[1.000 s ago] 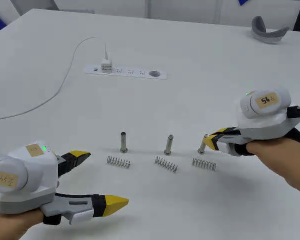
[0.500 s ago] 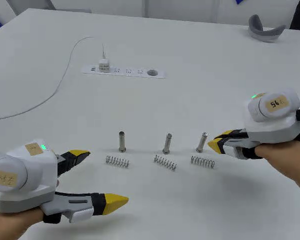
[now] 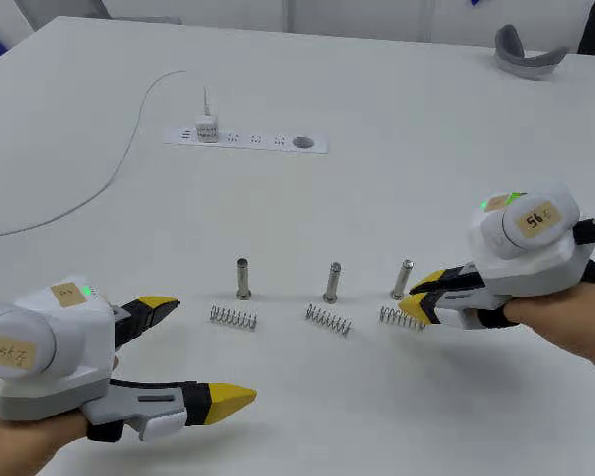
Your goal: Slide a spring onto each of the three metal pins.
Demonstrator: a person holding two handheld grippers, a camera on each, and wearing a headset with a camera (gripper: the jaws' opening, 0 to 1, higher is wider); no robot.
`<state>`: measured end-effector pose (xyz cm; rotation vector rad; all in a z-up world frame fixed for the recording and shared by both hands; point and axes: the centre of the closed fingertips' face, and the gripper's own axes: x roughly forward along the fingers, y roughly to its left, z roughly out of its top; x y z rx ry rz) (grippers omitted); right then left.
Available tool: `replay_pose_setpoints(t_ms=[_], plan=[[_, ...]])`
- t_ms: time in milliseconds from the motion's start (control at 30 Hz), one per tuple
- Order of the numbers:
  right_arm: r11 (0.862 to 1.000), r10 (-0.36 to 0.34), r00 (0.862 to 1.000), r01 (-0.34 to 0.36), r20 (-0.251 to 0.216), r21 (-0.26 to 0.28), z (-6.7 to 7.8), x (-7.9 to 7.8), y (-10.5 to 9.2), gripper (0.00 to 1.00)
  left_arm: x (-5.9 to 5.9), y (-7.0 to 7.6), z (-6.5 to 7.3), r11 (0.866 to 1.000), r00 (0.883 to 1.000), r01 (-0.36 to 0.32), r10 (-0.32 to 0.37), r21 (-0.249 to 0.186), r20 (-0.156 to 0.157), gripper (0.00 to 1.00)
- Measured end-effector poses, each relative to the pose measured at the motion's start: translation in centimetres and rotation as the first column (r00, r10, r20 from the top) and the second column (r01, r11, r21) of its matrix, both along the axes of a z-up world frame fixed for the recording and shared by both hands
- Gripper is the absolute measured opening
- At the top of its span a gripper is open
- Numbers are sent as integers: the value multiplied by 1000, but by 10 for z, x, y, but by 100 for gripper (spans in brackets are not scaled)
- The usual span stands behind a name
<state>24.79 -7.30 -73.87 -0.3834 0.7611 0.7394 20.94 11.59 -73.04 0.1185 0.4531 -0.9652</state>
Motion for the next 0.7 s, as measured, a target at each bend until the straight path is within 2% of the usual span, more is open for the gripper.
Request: replay_pose_setpoints(t_ms=[200, 467, 700], plan=[[993, 91, 996, -91, -10, -77, -9, 0, 8, 14, -1, 1, -1, 1000, 1000, -3, 3, 2, -3, 88], [975, 175, 984, -178, -31, -134, -19, 3, 16, 14, -1, 2, -2, 1000, 1000, -7, 7, 1, -6, 88], [962, 212, 975, -221, -71, -158, -30, 3, 18, 14, -2, 4, -2, 1000, 1000, -10, 10, 1, -10, 88]])
